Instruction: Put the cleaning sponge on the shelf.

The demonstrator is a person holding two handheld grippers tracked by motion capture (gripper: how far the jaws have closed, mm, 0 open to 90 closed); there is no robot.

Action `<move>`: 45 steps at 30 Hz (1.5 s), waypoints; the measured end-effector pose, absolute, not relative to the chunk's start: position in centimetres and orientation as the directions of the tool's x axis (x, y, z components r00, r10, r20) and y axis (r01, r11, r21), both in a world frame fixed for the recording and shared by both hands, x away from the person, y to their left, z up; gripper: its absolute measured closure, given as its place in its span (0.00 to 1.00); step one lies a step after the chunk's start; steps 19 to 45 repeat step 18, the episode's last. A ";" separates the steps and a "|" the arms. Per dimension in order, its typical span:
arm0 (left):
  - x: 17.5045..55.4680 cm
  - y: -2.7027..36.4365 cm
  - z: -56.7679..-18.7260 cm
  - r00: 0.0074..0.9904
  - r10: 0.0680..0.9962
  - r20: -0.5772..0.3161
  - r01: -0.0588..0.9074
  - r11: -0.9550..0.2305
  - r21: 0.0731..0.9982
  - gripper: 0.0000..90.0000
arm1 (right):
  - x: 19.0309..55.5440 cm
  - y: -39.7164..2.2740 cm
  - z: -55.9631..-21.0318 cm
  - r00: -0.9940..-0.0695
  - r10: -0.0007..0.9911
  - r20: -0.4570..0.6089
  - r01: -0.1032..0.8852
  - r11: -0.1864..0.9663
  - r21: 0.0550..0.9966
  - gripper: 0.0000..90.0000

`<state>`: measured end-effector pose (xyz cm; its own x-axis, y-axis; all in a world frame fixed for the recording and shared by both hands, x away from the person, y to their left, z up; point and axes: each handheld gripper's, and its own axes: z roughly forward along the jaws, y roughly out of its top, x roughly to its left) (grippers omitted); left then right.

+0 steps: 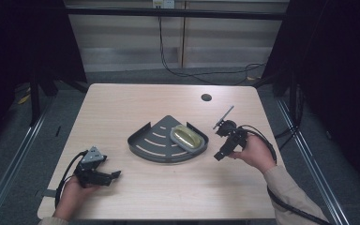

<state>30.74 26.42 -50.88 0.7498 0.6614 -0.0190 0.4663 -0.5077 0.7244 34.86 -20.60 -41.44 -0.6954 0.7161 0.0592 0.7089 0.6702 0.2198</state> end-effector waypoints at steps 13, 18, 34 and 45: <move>30.7 26.4 -50.9 0.750 0.661 -0.019 0.466 -0.508 0.724 0.14 | 31.7 -22.7 -43.6 -0.709 0.705 0.033 0.688 0.680 0.254 0.20; 30.8 26.4 -50.9 0.752 0.659 -0.022 0.467 -0.508 0.724 0.14 | 30.6 -23.5 -44.1 -0.695 0.718 0.026 0.690 0.657 0.302 0.16; 30.8 26.4 -50.9 0.752 0.659 -0.022 0.467 -0.508 0.724 0.14 | 30.6 -23.5 -44.1 -0.695 0.718 0.026 0.690 0.657 0.302 0.16; 30.8 26.4 -50.9 0.752 0.659 -0.022 0.467 -0.508 0.724 0.14 | 30.6 -23.5 -44.1 -0.695 0.718 0.026 0.690 0.657 0.302 0.16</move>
